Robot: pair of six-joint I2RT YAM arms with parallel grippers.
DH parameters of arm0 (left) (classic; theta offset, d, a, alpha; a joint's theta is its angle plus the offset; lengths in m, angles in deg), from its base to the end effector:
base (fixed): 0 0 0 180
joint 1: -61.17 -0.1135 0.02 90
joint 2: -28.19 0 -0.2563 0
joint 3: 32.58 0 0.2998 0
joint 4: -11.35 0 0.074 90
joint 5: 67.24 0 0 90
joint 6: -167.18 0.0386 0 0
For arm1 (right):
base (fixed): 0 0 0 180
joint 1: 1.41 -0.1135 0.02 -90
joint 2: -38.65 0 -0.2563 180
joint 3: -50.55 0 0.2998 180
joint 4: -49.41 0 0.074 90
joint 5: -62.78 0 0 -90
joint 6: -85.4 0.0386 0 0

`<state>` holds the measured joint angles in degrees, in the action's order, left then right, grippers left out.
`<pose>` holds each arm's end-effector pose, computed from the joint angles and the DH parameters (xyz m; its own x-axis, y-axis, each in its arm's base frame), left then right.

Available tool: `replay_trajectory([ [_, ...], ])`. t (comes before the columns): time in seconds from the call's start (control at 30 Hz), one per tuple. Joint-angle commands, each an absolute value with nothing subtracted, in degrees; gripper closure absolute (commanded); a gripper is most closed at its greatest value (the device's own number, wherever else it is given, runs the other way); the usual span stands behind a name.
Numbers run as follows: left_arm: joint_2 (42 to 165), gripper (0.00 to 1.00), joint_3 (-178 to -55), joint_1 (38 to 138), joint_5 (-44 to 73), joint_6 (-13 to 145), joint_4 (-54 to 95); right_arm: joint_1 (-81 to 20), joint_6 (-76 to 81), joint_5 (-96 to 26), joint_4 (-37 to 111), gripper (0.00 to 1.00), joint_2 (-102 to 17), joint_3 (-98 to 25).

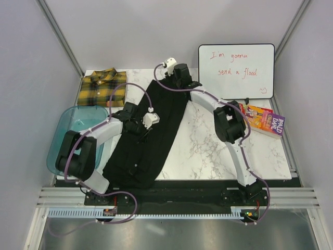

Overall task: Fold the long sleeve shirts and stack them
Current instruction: Fold the shirt

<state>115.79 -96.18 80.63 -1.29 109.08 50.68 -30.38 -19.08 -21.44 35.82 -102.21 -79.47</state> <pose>0.3080 -0.1255 0.1500 -0.4634 0.6755 -0.5735 0.8499 0.5219 -0.0720 0.5404 0.2948 0.1724 -0.2499 -0.4227 -0.8711 -0.4794 0.8357 -0.2680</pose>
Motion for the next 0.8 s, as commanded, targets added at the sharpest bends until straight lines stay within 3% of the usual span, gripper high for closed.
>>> replay_trajectory([
  [0.0, 120.21, 0.68, -96.33, 81.99, 1.49, 111.72, 51.01, -30.06, -17.61, -23.18, 38.83, 0.67, -89.07, -74.48],
  [0.23, 130.57, 0.80, -103.35, 89.02, 0.81, 102.51, 52.33, -23.83, -7.25, -30.19, 34.01, 0.68, -79.05, -67.69],
  [0.53, 147.02, 0.85, -127.61, 90.71, -3.08, 87.38, 54.79, -19.16, -11.28, -41.86, 21.79, 0.67, -75.70, -65.76],
  [0.6, 146.07, 0.83, -128.15, 88.78, -6.14, 87.20, 54.97, -19.16, -12.16, -45.04, 18.36, 0.66, -75.35, -64.71],
  [0.77, 136.23, 0.62, -120.71, 84.90, -22.66, 88.25, 53.04, -19.25, -15.75, -57.77, 8.63, 0.64, -75.35, -62.34],
])
